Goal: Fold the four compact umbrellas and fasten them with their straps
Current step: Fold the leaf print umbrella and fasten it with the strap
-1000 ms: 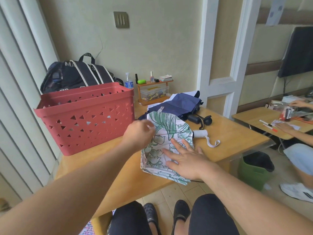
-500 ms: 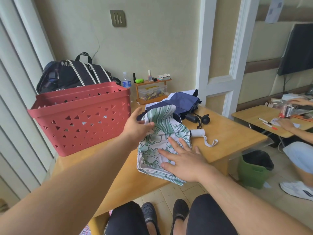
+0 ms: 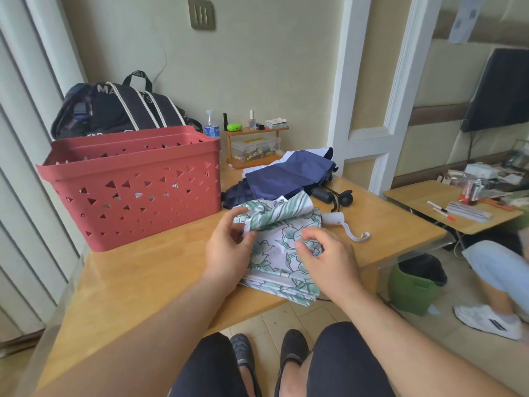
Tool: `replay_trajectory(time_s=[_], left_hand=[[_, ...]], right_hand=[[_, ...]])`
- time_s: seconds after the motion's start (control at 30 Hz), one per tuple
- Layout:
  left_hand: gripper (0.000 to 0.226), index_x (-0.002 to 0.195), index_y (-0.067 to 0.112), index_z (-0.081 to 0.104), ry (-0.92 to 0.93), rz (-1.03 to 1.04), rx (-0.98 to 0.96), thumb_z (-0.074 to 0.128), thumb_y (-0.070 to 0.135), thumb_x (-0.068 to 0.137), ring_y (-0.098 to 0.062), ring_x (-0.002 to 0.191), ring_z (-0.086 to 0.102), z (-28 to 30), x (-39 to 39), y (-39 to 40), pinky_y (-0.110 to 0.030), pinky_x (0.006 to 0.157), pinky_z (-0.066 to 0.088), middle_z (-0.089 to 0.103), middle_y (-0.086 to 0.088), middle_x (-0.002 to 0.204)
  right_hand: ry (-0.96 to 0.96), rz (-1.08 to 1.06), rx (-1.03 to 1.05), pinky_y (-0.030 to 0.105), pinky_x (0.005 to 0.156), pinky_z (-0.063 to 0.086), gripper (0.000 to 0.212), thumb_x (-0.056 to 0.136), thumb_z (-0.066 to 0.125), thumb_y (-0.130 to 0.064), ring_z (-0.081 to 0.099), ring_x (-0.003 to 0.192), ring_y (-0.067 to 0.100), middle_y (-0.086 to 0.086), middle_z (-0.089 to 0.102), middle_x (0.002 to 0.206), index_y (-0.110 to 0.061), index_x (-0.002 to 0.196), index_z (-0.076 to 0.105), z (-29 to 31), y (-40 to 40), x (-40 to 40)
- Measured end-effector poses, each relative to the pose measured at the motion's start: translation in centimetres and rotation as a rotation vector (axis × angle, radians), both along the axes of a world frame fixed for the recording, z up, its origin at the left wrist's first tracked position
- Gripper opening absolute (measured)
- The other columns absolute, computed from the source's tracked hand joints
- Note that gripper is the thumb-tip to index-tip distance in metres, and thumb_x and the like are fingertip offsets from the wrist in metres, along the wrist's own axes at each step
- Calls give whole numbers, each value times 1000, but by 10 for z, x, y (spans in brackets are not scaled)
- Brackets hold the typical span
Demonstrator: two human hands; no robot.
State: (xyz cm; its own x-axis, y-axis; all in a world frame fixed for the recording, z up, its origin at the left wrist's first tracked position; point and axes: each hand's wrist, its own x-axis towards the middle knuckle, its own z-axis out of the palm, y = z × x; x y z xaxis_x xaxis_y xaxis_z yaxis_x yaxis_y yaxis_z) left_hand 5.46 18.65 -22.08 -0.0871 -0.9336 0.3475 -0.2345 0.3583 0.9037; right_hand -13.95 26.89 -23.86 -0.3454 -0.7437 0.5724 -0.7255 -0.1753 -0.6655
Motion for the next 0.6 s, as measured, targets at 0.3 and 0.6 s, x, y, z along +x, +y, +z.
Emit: replay_trajectory(time_s=[0.3, 0.6], left_hand=[[60, 122, 59, 50, -61, -8, 27, 67, 11, 89, -9, 83, 67, 3, 4, 9, -29, 74, 53, 70, 10, 92], [68, 133, 56, 47, 27, -67, 163, 48, 3, 90, -13, 60, 56, 12, 6, 13, -27, 53, 45, 70, 5, 102]], right_hand=[[-70, 119, 225, 33, 85, 54, 71, 92, 75, -21, 62, 110, 31, 2, 64, 124, -53, 146, 40, 51, -21, -8], [-174, 107, 148, 25, 72, 53, 33, 85, 83, -13, 62, 79, 12, -7, 71, 95, -42, 95, 73, 20, 21, -9]])
